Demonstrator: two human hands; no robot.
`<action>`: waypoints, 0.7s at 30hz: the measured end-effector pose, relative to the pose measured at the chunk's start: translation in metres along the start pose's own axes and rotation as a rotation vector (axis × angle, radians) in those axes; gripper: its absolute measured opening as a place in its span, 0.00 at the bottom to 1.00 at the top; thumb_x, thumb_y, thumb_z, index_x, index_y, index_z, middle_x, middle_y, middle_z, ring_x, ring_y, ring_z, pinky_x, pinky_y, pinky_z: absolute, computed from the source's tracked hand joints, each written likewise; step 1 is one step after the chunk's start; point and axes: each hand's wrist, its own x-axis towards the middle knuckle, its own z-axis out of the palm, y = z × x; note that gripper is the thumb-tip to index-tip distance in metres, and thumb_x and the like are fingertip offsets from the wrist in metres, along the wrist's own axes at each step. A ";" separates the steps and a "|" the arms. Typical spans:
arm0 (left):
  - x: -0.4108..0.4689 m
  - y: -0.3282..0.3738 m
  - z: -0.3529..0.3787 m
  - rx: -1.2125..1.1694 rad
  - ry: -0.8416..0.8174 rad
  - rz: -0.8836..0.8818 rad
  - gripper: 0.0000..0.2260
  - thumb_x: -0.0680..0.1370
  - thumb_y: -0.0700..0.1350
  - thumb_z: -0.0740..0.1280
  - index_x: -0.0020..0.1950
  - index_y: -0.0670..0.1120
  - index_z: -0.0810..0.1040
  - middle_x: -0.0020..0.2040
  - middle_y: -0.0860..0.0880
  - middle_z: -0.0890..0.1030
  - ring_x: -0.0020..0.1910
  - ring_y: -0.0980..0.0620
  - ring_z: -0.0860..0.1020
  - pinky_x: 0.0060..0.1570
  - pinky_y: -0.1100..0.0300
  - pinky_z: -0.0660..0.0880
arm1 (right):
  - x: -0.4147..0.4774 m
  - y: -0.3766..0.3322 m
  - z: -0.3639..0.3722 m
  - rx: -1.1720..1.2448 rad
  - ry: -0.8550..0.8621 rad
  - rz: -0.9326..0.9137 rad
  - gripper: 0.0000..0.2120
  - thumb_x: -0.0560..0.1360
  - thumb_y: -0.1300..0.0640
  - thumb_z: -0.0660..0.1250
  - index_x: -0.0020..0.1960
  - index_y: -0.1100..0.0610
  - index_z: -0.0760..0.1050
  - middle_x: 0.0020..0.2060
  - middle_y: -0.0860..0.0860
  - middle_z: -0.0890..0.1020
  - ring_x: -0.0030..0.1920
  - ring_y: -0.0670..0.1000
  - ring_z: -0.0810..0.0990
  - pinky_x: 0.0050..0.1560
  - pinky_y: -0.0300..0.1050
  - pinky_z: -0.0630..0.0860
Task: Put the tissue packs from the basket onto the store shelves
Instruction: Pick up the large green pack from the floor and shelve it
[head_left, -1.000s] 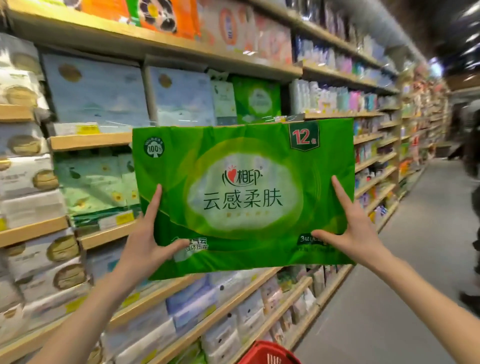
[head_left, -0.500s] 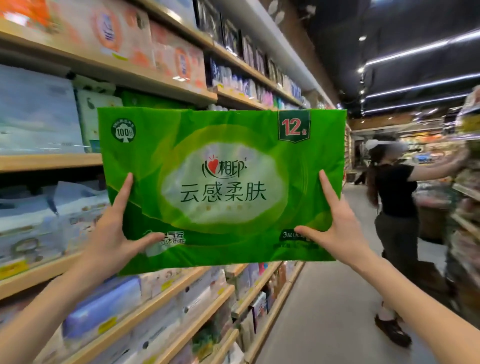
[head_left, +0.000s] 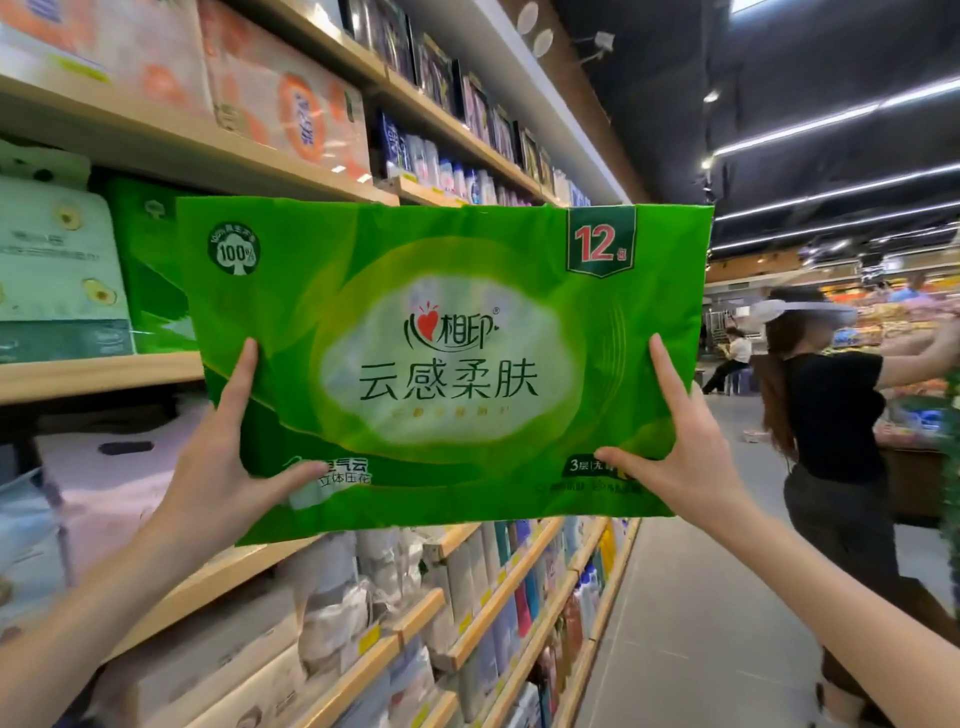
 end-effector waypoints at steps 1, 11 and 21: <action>0.008 -0.004 0.011 0.010 0.013 0.002 0.50 0.60 0.52 0.72 0.66 0.76 0.39 0.68 0.64 0.56 0.66 0.62 0.58 0.67 0.65 0.56 | 0.009 0.011 0.009 -0.003 0.012 -0.003 0.53 0.62 0.51 0.76 0.67 0.30 0.39 0.66 0.61 0.68 0.62 0.60 0.72 0.59 0.57 0.70; 0.087 -0.060 0.102 0.237 0.211 -0.020 0.51 0.61 0.54 0.71 0.67 0.72 0.35 0.74 0.44 0.61 0.72 0.41 0.61 0.68 0.48 0.56 | 0.114 0.125 0.131 0.147 0.043 -0.086 0.52 0.63 0.46 0.73 0.68 0.31 0.35 0.68 0.64 0.65 0.57 0.67 0.72 0.57 0.58 0.69; 0.148 -0.090 0.119 0.524 0.343 -0.091 0.53 0.63 0.51 0.72 0.70 0.68 0.34 0.72 0.37 0.63 0.69 0.40 0.64 0.67 0.53 0.56 | 0.231 0.173 0.260 0.496 0.002 -0.260 0.46 0.63 0.32 0.64 0.67 0.29 0.33 0.72 0.65 0.58 0.64 0.61 0.67 0.60 0.53 0.68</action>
